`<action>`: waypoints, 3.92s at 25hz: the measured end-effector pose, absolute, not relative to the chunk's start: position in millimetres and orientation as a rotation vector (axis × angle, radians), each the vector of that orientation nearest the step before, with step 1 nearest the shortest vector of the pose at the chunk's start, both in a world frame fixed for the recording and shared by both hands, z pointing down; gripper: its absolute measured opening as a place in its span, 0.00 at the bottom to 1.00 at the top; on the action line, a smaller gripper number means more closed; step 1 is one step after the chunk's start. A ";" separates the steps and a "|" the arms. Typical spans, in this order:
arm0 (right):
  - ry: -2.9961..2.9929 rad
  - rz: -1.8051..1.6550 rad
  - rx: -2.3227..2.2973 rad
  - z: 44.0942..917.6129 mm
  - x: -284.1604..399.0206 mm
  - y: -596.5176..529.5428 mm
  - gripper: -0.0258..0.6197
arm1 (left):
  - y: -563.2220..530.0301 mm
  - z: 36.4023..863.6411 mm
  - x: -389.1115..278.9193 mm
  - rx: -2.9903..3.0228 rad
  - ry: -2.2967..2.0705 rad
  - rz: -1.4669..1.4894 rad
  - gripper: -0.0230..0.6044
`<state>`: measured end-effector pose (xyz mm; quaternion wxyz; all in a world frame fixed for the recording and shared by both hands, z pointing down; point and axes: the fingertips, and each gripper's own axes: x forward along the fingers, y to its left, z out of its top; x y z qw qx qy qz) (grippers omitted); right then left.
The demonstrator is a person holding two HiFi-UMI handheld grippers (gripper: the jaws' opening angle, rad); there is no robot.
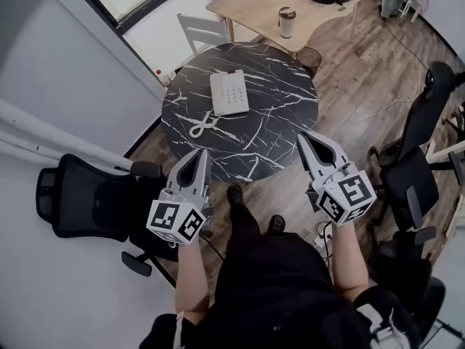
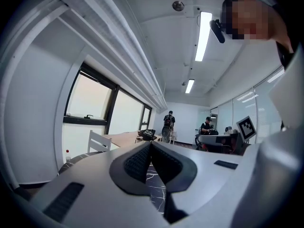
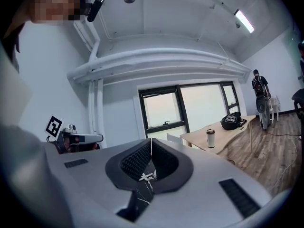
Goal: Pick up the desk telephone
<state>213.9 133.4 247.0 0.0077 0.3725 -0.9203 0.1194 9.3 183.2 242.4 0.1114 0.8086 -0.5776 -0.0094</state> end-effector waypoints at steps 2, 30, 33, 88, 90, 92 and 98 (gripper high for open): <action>-2.852 0.373 1.175 251.2 208.3 123.2 0.09 | 169.6 248.0 1.8 2.370 -1.679 -0.029 0.06; -2.577 0.432 1.411 284.1 68.1 -15.3 0.09 | -12.7 302.0 -141.8 2.400 -1.369 -0.052 0.06; -2.523 0.466 1.422 295.9 59.1 -15.8 0.09 | -19.5 314.1 -145.8 2.392 -1.325 -0.044 0.06; -2.145 0.938 0.992 583.6 24.6 -138.0 0.26 | -112.1 579.5 -124.2 1.874 -1.147 0.275 0.35; -2.130 0.947 0.982 592.8 23.3 -141.9 0.27 | -115.6 586.9 -124.2 1.865 -1.141 0.282 0.36; -2.120 0.951 0.971 600.3 21.9 -145.3 0.28 | -119.1 591.7 -124.9 1.855 -1.136 0.276 0.37; -2.095 0.963 0.949 620.0 16.5 -155.6 0.30 | -130.3 601.7 -122.6 1.840 -1.080 0.234 0.42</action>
